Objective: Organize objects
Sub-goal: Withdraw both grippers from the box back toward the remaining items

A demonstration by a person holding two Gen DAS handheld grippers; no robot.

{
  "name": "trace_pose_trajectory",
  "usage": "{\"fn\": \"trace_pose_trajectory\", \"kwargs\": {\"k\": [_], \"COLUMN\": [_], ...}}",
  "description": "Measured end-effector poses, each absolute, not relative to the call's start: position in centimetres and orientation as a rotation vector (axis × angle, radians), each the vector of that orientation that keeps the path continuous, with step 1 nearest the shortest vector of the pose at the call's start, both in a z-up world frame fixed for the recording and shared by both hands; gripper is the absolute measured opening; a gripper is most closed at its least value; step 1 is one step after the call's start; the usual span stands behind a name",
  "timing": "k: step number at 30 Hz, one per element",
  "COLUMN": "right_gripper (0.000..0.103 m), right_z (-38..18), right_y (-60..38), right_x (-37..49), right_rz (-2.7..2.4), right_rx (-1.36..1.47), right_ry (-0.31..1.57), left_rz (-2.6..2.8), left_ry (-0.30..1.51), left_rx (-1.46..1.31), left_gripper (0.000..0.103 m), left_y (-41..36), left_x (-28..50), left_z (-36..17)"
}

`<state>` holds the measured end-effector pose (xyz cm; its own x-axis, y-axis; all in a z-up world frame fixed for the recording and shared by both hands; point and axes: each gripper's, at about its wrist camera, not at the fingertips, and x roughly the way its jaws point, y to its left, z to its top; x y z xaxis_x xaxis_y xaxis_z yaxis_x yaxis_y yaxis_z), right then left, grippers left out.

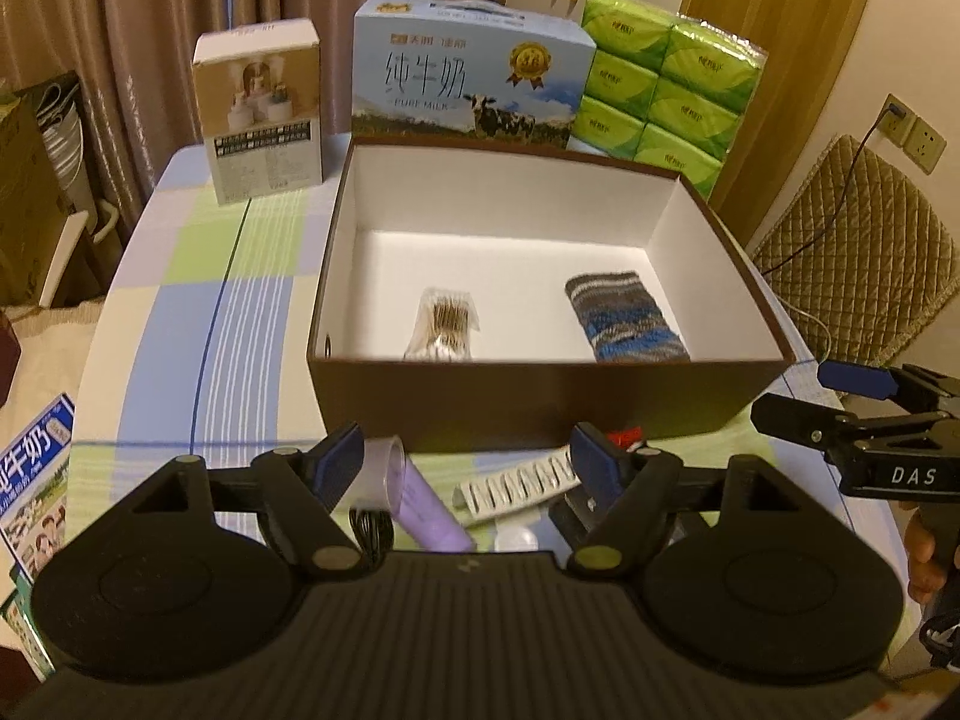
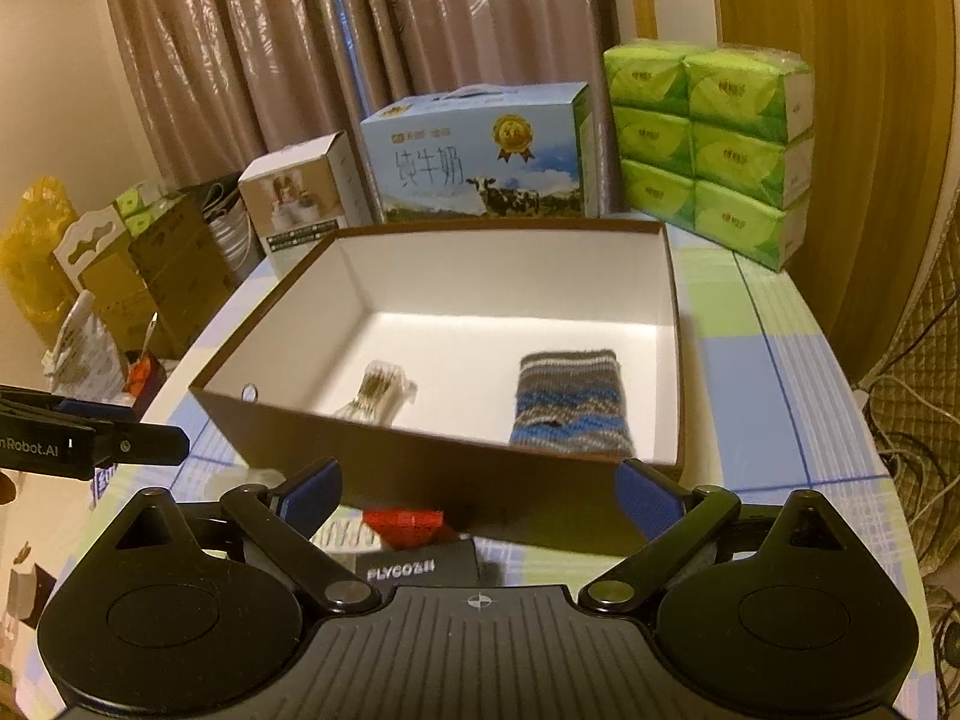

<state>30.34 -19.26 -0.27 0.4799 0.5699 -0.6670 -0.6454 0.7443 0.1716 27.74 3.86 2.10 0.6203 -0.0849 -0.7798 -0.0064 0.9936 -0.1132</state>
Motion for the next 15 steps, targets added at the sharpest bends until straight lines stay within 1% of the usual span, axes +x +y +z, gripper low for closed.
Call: {"fn": "trace_pose_trajectory", "kwargs": {"k": [15], "right_gripper": [0.096], "right_z": [-2.3], "right_y": [-19.7], "right_x": [28.0], "right_rz": [0.762], "right_rx": [-0.113], "right_ry": [0.85], "left_rz": [-0.028], "left_ry": [0.962], "left_rx": [-0.129], "left_gripper": [0.076], "left_y": [4.3], "left_x": [24.4], "left_z": [0.1]}}
